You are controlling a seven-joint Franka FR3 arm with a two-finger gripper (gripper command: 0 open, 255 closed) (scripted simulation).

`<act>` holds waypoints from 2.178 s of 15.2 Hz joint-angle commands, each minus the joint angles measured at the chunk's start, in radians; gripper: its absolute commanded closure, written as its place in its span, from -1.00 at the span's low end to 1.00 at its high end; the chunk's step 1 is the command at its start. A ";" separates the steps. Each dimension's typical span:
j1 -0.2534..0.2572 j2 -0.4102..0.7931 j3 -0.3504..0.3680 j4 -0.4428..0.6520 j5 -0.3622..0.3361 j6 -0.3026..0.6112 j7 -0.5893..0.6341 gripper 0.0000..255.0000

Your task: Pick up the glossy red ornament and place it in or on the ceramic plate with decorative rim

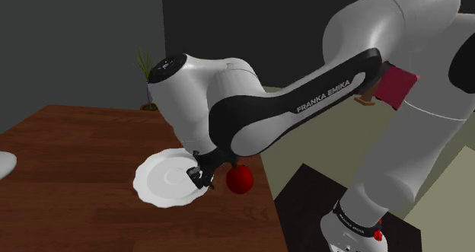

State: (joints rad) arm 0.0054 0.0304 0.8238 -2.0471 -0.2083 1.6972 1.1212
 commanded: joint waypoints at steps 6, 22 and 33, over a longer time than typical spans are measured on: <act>0.009 -0.565 -0.246 -0.597 0.529 0.565 -0.083 -1.00; -0.009 -0.474 -0.206 -0.640 0.521 0.696 -0.069 1.00; 0.008 -0.493 -0.228 -0.628 0.514 0.664 -0.066 1.00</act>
State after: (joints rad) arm 0.0078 -0.4625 0.5969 -2.6795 0.2935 2.3504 1.0532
